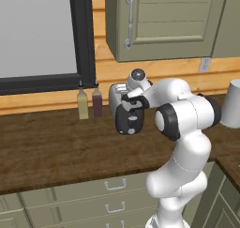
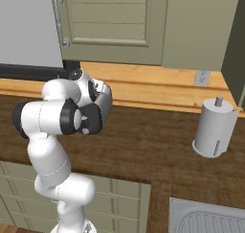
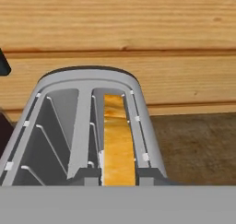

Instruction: Start the toaster. Once the lever pops up, take the bread to the plate on the dining counter.

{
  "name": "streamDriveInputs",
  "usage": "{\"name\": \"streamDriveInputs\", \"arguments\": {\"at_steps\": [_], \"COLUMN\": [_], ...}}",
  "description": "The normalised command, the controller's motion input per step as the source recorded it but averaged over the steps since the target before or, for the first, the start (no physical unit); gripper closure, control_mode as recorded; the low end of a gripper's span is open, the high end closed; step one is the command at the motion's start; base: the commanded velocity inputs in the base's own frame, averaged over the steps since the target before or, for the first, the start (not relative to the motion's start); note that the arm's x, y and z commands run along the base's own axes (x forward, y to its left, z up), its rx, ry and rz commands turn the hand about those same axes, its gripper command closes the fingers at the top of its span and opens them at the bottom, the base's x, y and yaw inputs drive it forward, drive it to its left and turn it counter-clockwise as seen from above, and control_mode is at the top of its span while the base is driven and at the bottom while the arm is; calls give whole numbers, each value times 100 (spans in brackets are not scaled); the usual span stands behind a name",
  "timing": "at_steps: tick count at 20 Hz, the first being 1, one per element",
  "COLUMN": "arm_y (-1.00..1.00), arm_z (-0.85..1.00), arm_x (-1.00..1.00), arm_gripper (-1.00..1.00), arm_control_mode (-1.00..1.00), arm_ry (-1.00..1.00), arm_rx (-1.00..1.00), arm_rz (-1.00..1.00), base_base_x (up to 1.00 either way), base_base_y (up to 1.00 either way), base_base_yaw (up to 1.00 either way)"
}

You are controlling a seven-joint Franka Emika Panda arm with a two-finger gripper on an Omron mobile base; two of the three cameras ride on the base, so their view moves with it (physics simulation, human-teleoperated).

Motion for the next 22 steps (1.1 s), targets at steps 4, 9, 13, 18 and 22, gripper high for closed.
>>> {"name": "streamDriveInputs", "arguments": {"at_steps": [4, 9, 13, 18, 22], "arm_y": [0, 0, 7, 11, 4], "arm_z": [5, 24, 38, 47, 48], "arm_x": [-1, -12, -18, -29, -36], "arm_gripper": [100, 100, 100, 100, 100], "arm_control_mode": [-100, -100, -100, -100, -100], "arm_ry": [-5, -11, -8, -7, -7], "arm_rx": [0, 0, -3, -4, -1], "arm_rz": [0, 0, 0, 0, 0], "base_base_x": [0, 0, 0, 0, 0], "base_base_y": [0, 0, 0, 0, 0], "base_base_yaw": [0, 0, 0, 0, 0]}}
